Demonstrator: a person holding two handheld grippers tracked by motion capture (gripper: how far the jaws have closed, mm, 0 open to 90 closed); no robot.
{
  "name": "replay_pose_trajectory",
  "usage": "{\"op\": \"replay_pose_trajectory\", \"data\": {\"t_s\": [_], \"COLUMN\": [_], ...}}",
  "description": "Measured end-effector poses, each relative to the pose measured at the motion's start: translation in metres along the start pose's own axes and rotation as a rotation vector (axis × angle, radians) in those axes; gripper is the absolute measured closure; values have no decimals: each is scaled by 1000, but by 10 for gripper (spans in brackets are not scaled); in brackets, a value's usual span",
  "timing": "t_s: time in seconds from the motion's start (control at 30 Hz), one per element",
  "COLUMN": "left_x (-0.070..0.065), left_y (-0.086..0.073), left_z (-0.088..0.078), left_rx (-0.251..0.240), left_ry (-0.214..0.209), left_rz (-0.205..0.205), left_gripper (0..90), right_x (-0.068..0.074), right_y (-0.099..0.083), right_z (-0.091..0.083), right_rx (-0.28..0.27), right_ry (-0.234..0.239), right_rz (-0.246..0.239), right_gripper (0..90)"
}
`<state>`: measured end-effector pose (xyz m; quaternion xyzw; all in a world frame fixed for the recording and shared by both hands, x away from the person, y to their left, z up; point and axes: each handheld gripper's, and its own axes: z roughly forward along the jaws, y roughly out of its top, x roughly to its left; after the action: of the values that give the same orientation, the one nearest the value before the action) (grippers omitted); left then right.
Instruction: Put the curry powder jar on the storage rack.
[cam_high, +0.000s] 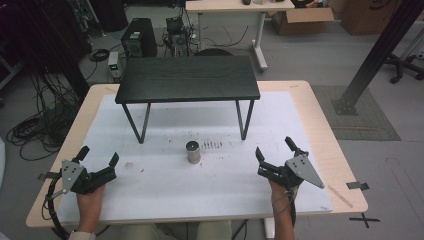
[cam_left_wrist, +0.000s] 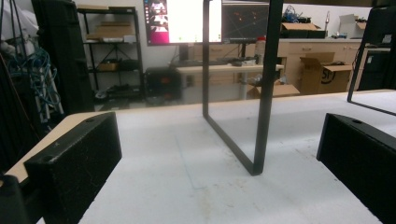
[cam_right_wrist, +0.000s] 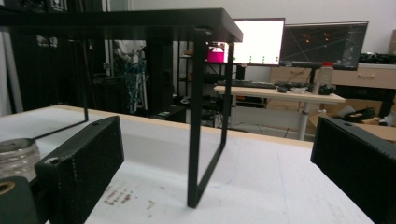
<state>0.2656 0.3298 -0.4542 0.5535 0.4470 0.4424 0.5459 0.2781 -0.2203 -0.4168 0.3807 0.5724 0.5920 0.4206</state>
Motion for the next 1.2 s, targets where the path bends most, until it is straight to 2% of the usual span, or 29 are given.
{"op": "replay_pose_trajectory", "data": {"t_s": [0.2, 0.27, 0.4, 0.57, 0.6, 0.63, 0.8, 0.87, 1.2], "left_x": [0, 0, 0, 0, 0, 0, 0, 0, 0], "left_y": [0, 0, 0, 0, 0, 0, 0, 0, 0], "left_z": [0, 0, 0, 0, 0, 0, 0, 0, 0], "left_rx": [0, 0, 0, 1, 1, 0, 0, 0, 0], "left_ry": [0, 0, 0, 0, 0, 0, 0, 0, 0], "left_rz": [-1, -1, -1, -1, -1, -1, -1, -1, -2], "left_gripper": [2, 2, 2, 2, 2, 3, 2, 2, 2], "right_x": [11, 18, 23, 37, 37, 43, 55, 64, 88], "right_y": [9, 12, 14, 19, 19, 20, 22, 21, 16], "right_z": [6, 10, 14, 23, 23, 27, 34, 41, 63], "right_rx": [-1, 1, 2, 9, 9, 16, 28, 43, 103], "right_ry": [53, 87, 114, 179, 179, 206, 252, 287, 368], "right_rz": [-3, -4, -2, 1, 1, 1, -6, -10, -22], "right_gripper": [22, 23, 22, 23, 23, 24, 25, 27, 29]}}
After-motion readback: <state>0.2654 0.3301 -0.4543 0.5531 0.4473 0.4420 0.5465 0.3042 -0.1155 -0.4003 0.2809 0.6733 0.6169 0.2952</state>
